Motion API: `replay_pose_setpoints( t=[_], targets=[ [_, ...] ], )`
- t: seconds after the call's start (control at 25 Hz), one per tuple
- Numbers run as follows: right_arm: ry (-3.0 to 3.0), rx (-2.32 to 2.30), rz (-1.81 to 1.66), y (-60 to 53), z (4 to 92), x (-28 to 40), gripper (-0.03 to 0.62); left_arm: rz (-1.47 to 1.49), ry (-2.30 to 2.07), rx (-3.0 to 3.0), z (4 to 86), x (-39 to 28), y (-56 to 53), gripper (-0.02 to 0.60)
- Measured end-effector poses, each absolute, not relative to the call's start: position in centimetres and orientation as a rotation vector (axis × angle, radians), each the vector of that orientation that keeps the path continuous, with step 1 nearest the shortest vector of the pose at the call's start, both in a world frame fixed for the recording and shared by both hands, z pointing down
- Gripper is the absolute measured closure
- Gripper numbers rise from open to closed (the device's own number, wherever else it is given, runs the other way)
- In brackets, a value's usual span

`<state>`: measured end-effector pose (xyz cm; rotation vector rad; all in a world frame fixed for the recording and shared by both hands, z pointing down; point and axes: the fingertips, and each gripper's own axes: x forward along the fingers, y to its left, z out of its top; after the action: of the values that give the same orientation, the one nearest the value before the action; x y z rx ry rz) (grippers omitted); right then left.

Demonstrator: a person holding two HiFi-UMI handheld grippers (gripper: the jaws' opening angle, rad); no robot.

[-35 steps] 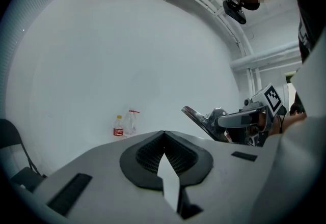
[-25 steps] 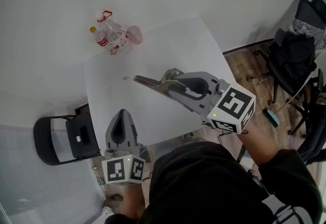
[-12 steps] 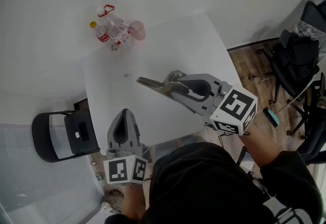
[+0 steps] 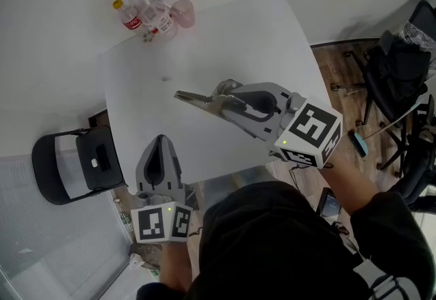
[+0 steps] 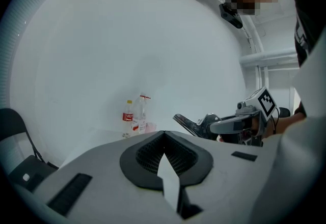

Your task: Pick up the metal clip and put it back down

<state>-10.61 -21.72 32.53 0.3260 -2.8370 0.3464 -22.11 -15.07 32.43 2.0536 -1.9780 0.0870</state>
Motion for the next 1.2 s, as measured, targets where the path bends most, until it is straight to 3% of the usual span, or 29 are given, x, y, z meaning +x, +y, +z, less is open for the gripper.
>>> replay_pose_setpoints(
  t=[1.2],
  targets=[
    [-2.626, 0.262, 0.555, -22.2, 45.6, -14.5, 0.494, 0.124, -1.787, 1.947, 43.6, -25.1, -17.6, 0.568]
  ],
)
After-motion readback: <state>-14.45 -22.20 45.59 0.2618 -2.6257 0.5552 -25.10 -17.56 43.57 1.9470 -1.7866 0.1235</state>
